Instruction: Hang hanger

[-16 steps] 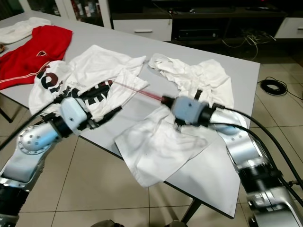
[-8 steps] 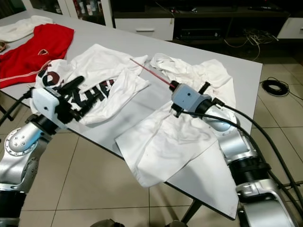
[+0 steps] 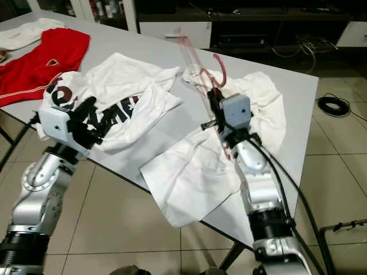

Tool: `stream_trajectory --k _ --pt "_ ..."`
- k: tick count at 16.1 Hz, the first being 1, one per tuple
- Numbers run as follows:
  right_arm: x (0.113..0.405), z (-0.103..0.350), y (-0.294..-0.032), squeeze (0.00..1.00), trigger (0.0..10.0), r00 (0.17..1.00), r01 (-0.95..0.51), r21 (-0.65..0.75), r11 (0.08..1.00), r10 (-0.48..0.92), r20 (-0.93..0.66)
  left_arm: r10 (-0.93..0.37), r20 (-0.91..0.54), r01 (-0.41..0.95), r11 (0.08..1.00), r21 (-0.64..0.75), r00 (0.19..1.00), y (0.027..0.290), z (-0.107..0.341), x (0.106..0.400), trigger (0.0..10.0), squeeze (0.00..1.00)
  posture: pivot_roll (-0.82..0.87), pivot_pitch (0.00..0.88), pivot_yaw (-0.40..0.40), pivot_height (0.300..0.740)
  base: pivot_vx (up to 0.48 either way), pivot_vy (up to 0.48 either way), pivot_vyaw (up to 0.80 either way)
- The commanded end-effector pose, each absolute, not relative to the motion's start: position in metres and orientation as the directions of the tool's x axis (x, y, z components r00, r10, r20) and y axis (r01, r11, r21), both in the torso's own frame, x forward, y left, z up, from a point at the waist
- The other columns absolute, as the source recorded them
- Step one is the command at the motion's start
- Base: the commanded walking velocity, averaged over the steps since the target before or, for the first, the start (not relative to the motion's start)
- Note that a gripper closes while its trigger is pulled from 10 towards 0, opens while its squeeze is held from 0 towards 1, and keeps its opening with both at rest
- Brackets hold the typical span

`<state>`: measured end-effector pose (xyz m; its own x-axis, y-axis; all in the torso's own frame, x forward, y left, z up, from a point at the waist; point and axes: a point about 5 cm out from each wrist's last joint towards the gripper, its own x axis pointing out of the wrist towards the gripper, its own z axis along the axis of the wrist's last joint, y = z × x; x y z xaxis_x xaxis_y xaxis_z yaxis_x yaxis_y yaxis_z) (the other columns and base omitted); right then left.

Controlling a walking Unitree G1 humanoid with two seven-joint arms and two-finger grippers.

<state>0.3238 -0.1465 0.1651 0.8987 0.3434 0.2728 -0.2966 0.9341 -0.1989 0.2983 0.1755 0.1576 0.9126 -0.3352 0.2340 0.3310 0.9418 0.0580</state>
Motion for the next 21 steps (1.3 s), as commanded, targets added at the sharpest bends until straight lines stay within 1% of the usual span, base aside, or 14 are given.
stream_trajectory --k 1,2,4,6,9,13,16,19,21 --pt "0.318 0.177 -0.146 0.00 10.0 0.877 -0.275 -0.188 0.943 0.326 0.352 -0.291 0.209 0.291 0.956 0.029 0.934 0.176 0.153 0.299 10.0 0.00 -0.06 0.000 0.063 0.736 0.000 0.000 0.00" --pt "0.315 0.178 -0.146 0.00 10.0 0.871 -0.267 -0.195 0.944 0.323 0.369 -0.273 0.211 0.279 0.960 0.002 0.938 0.172 0.153 0.298 10.0 0.00 -0.06 0.000 0.067 0.736 0.000 0.000 0.00" --pt "0.311 0.178 -0.146 0.00 10.0 0.868 -0.252 -0.226 0.941 0.323 0.378 -0.270 0.211 0.278 0.961 -0.005 0.939 0.164 0.151 0.296 10.0 0.00 -0.06 0.000 0.067 0.736 0.000 0.000 0.00" --pt "0.312 0.176 -0.147 0.00 10.0 0.878 -0.244 -0.214 0.946 0.309 0.366 -0.242 0.181 0.249 0.968 -0.015 0.953 0.152 0.144 0.298 10.0 0.00 -0.06 0.000 0.066 0.736 0.000 0.000 0.00" --pt "0.312 0.176 -0.144 0.00 10.0 0.876 -0.255 -0.215 0.943 0.319 0.363 -0.269 0.152 0.275 0.961 -0.023 0.951 0.137 0.138 0.296 10.0 0.00 -0.06 0.000 0.063 0.736 0.000 0.000 0.00" --pt "0.311 0.174 -0.143 0.00 10.0 0.879 -0.266 -0.213 0.940 0.327 0.348 -0.269 0.147 0.275 0.961 -0.019 0.952 0.132 0.139 0.296 10.0 0.00 -0.05 0.000 0.059 0.736 0.000 0.000 0.00" --pt "0.309 0.171 -0.142 0.00 10.0 0.877 -0.281 -0.221 0.934 0.344 0.337 -0.275 0.138 0.276 0.961 0.012 0.951 0.131 0.137 0.294 10.0 0.00 -0.05 0.000 0.057 0.736 0.000 0.000 0.00" --pt "0.311 0.169 -0.145 0.00 10.0 0.887 -0.271 -0.202 0.941 0.325 0.328 -0.268 0.136 0.271 0.963 -0.002 0.954 0.130 0.137 0.295 10.0 0.00 -0.05 0.000 0.059 0.736 0.000 0.000 0.00" --pt "0.309 0.168 -0.141 0.00 10.0 0.886 -0.277 -0.197 0.941 0.329 0.327 -0.270 0.134 0.274 0.962 -0.007 0.953 0.128 0.137 0.295 10.0 0.00 -0.06 0.000 0.064 0.736 0.000 0.375 0.00"
